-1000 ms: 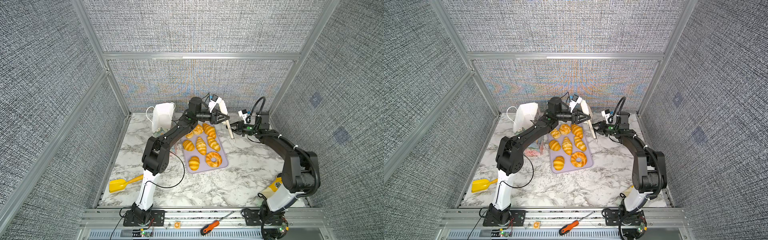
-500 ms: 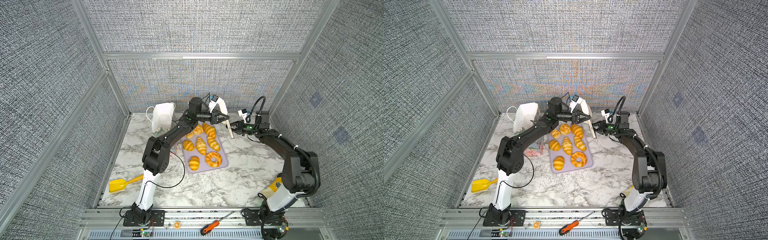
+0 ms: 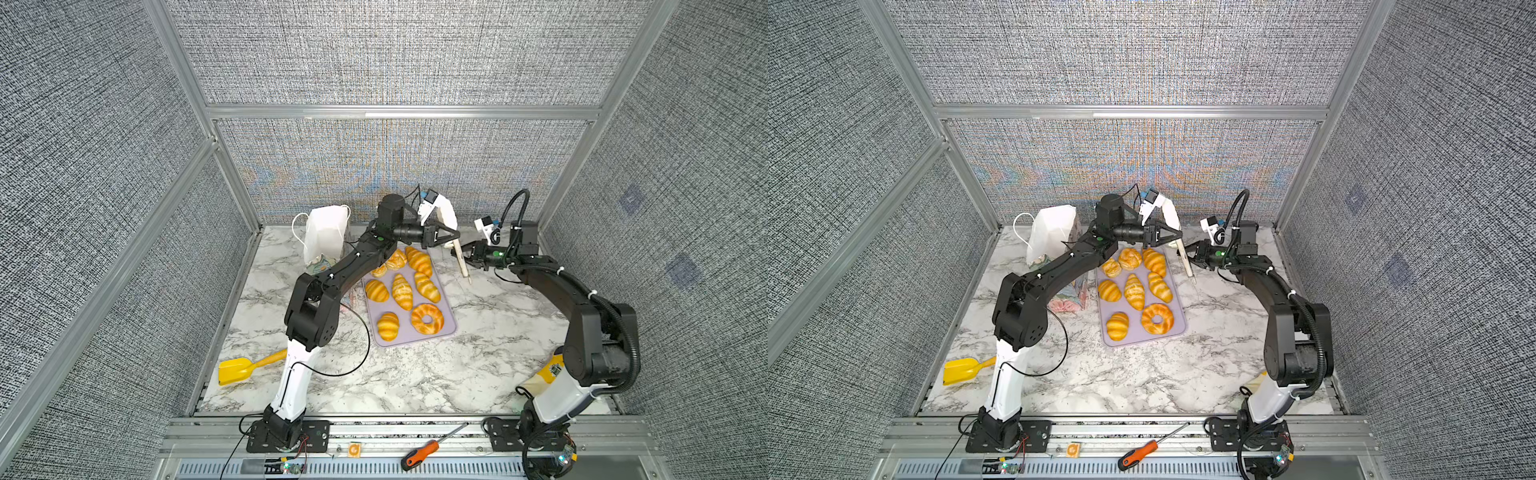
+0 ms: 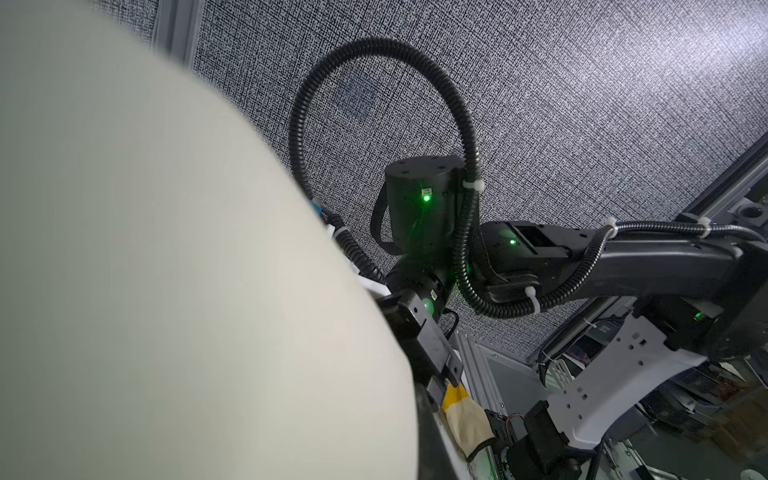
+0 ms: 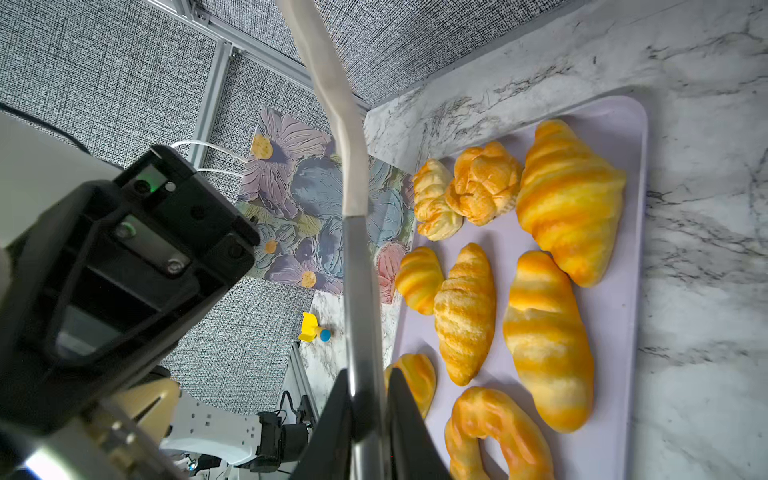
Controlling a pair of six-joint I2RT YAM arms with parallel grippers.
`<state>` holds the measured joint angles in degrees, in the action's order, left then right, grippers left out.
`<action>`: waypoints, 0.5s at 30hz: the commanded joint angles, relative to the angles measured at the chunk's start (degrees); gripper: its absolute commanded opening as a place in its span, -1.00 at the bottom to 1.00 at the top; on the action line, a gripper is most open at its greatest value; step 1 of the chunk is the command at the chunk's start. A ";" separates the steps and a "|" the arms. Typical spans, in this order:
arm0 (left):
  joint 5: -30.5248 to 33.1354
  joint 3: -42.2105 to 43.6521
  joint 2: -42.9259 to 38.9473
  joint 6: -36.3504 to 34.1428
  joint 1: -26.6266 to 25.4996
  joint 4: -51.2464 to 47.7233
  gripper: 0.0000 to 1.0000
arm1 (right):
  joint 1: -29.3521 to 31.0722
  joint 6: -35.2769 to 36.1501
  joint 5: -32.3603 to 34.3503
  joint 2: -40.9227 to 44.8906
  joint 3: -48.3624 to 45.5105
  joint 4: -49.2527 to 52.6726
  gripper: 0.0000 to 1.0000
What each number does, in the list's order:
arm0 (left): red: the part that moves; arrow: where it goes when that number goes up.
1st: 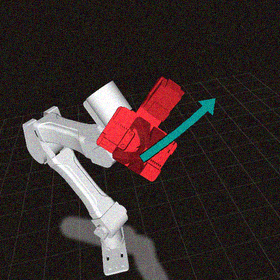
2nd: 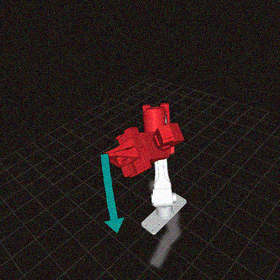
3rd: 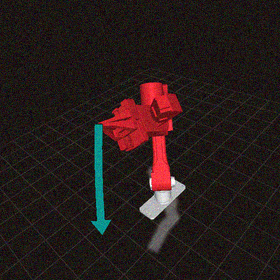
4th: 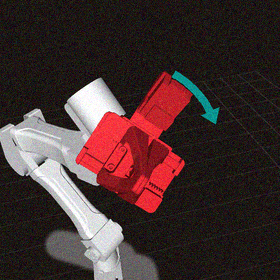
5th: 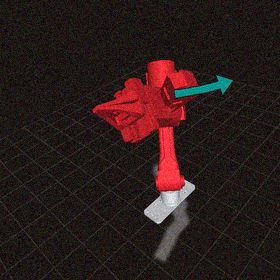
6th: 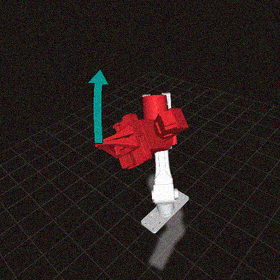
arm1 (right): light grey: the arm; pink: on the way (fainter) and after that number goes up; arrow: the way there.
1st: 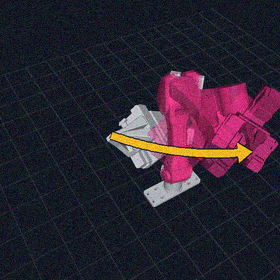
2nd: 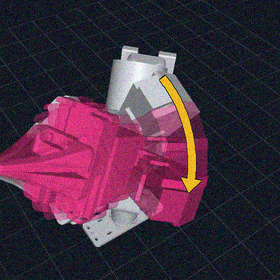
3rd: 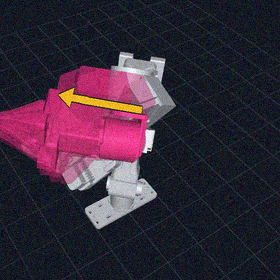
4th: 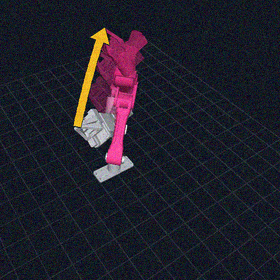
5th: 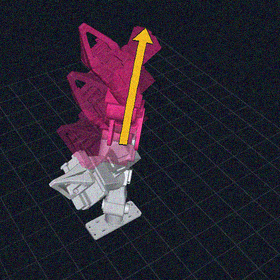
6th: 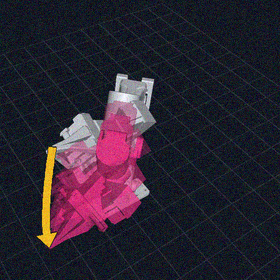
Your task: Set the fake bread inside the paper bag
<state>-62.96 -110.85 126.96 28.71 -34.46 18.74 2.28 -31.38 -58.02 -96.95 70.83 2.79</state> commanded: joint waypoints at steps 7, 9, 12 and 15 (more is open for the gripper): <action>-2.46 2.34 -0.94 6.74 0.10 11.41 -0.96 | -1.80 5.43 2.91 5.46 -0.83 2.30 0.07; -2.70 3.00 -1.34 7.45 0.09 12.72 -0.96 | -2.50 6.58 3.44 6.92 -1.83 2.00 0.45; -3.00 3.01 -1.21 7.29 0.09 13.11 -0.96 | -3.39 6.76 3.36 9.58 -4.95 -1.80 0.94; -3.63 2.57 -0.38 8.80 0.09 14.88 -0.96 | -4.12 4.09 1.13 12.09 -9.10 -9.35 0.99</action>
<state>-65.10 -107.72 126.82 35.59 -34.35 28.38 -1.30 -25.87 -54.94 -86.24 63.96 0.95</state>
